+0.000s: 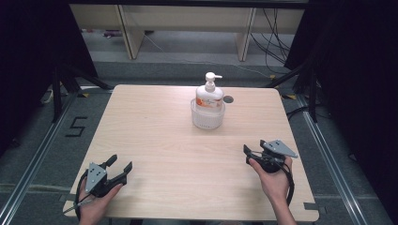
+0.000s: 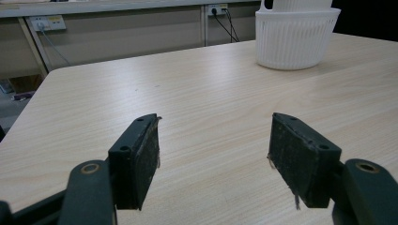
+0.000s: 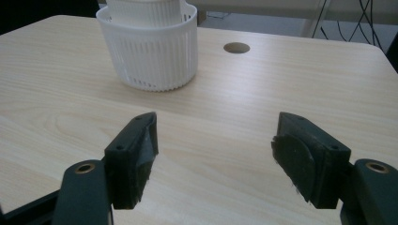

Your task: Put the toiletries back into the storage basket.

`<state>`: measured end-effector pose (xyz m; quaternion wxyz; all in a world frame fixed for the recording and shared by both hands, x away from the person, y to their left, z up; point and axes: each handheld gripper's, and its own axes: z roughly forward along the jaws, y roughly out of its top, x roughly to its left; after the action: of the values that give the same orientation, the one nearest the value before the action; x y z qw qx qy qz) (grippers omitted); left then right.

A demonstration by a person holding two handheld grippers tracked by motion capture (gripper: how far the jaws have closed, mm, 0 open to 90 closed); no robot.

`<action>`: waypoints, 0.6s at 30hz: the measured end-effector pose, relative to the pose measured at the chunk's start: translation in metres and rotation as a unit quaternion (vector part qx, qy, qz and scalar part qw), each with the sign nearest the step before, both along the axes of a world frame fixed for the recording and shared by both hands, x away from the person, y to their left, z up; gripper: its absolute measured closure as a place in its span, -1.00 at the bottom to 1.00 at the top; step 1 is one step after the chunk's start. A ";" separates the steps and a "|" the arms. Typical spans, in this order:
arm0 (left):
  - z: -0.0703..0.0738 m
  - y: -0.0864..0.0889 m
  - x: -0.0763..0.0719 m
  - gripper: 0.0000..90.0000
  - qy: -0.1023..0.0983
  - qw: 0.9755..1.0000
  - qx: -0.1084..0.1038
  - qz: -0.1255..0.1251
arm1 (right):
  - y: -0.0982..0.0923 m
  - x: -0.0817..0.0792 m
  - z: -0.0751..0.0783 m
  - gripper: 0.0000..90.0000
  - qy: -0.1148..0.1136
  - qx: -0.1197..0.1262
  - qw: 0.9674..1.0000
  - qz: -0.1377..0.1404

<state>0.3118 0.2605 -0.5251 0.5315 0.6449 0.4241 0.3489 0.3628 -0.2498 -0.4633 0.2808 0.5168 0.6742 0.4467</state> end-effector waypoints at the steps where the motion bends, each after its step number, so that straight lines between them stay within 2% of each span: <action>1: 0.000 0.000 0.000 -0.26 -0.001 1.000 0.000 0.000 | -0.004 0.001 -0.003 -0.31 -0.018 -0.022 1.000 0.004; 3: 0.000 0.000 0.000 -0.26 -0.001 1.000 -0.002 0.001 | -0.007 -0.002 -0.006 -0.31 -0.008 -0.018 1.000 0.011; 5: 0.000 0.000 0.000 -0.26 0.000 1.000 -0.001 0.001 | -0.008 -0.007 -0.010 -0.31 0.000 -0.010 1.000 -0.003; 7: 0.000 0.000 0.000 -0.26 -0.001 1.000 0.001 0.000 | -0.010 -0.009 -0.015 -0.31 -0.006 -0.012 1.000 -0.005; 8: 0.000 0.000 0.000 -0.26 -0.001 1.000 0.001 0.000 | -0.010 -0.011 -0.015 -0.31 0.002 -0.003 1.000 -0.004; 9: 0.000 0.000 0.000 -0.26 -0.001 1.000 0.001 0.000 | -0.012 -0.013 -0.018 -0.31 0.004 -0.012 1.000 -0.010; 11: 0.000 0.000 0.000 -0.26 -0.002 1.000 0.001 0.001 | -0.016 -0.016 -0.021 -0.31 0.004 -0.007 1.000 0.003; 12: 0.000 0.000 0.000 -0.26 -0.002 1.000 0.001 0.001 | -0.016 -0.018 -0.023 -0.30 0.004 -0.007 1.000 -0.010; 14: 0.000 0.000 0.000 -0.26 -0.001 1.000 0.002 0.001 | -0.019 -0.020 -0.027 -0.30 0.003 -0.009 1.000 0.003; 15: 0.000 0.000 0.000 -0.26 -0.002 1.000 0.002 0.001 | -0.020 -0.021 -0.030 -0.30 -0.002 -0.016 1.000 -0.002; 16: 0.000 -0.001 0.000 -0.26 -0.001 1.000 0.001 0.001 | -0.020 -0.023 -0.031 -0.30 0.004 -0.011 1.000 -0.006; 17: 0.000 0.000 0.000 -0.26 -0.002 1.000 0.001 0.001 | -0.022 -0.024 -0.032 -0.30 -0.003 -0.018 1.000 0.000; 18: 0.000 0.000 0.000 -0.26 -0.002 1.000 0.001 0.001 | -0.021 -0.025 -0.034 -0.30 -0.010 -0.013 1.000 -0.003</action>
<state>0.3118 0.2601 -0.5252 0.5311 0.6445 0.4236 0.3509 0.3378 -0.2711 -0.4970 0.2954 0.5104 0.6761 0.4418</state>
